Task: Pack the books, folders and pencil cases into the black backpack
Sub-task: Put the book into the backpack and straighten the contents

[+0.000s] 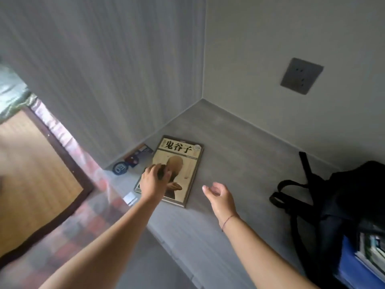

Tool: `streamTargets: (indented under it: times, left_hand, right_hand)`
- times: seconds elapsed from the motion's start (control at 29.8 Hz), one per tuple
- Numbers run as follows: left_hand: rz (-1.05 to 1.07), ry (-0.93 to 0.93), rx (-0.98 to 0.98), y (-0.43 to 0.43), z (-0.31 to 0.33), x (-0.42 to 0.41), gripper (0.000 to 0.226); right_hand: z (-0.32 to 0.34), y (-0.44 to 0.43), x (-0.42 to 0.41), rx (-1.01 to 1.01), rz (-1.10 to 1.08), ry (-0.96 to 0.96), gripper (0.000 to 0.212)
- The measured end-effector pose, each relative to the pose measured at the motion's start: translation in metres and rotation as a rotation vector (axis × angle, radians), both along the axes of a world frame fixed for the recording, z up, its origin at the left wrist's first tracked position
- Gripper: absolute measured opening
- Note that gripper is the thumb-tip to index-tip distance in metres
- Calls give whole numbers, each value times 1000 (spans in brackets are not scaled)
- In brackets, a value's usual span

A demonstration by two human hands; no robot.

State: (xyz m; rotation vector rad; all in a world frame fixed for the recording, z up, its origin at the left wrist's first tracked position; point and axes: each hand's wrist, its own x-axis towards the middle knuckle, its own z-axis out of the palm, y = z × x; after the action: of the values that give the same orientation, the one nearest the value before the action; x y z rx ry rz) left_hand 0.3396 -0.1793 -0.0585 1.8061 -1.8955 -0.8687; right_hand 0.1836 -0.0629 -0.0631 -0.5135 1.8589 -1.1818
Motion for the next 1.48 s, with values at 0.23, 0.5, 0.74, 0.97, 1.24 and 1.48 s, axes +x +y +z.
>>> streamTargets:
  times: [0.23,0.5,0.74,0.97,1.24,1.48]
  left_hand:
    - [210,104,333,-27,-25,47,49]
    - [241,262,525,-42,-23,58,35]
    - [150,345,687,-19,-18,48,46]
    - [45,411,743,11,-16,32,45]
    - [-133,575,731,48,10,-67,47]
    - [-315,552,772,103,36,-150,42]
  right_hand:
    - [-17,-53,47,129,105,-110,62]
    - [-41,-69,38,155,-37,-328,83]
    - [-22,-63,17,148,-101,-266,43]
    - [17,-15,-3,17,-96,-380,42]
    - [47,73,-74,-173,-310,-397,33]
    - [62,166,-118,-310,-457,-398,29]
